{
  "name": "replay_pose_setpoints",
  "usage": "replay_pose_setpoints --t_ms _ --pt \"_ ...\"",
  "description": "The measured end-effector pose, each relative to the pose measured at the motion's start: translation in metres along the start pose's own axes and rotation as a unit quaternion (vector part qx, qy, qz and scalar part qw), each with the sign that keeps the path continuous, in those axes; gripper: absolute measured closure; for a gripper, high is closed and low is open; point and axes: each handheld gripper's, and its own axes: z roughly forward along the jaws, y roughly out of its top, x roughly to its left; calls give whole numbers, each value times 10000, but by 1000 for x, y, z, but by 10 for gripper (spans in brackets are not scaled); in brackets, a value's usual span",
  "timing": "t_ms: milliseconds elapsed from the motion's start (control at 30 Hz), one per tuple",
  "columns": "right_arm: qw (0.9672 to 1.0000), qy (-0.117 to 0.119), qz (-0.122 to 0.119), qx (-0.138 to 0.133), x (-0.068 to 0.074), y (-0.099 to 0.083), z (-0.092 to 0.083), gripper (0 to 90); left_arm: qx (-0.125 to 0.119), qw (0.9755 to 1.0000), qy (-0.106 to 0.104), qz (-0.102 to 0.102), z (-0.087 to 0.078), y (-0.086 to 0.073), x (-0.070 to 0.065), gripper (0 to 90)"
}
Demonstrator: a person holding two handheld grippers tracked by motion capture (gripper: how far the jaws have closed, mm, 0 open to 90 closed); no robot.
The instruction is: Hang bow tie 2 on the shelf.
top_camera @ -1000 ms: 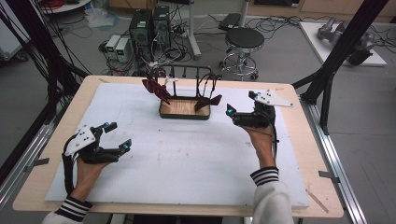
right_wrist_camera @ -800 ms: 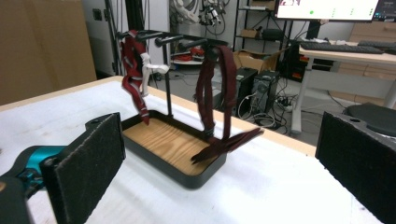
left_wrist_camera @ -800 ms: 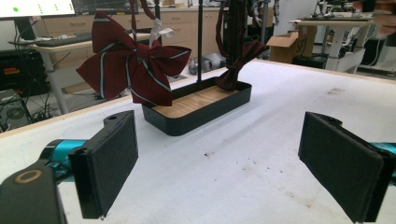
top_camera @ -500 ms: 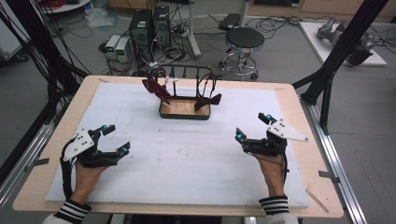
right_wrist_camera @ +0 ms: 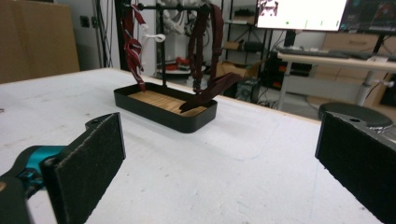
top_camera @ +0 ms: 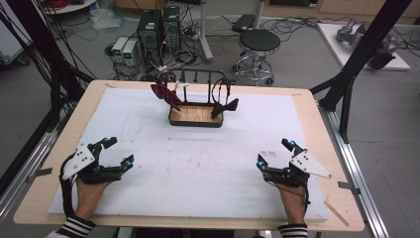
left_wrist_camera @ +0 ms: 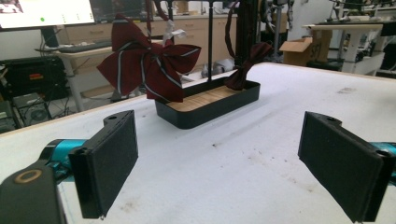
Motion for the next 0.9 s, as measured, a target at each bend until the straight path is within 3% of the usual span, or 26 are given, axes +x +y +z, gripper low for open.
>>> replay_pose_setpoints --t_ms 67,300,900 --pt "9999 -65 -21 84 0 -4 -1 6 -64 10000 47 -30 -2 -4 0 124" --pt "9998 -185 43 -49 -1 -20 -7 5 -125 9998 123 -45 -6 -16 -1 127" --pt "9999 -88 -2 77 0 -30 -5 5 -223 9996 162 -43 -8 -18 0 126"
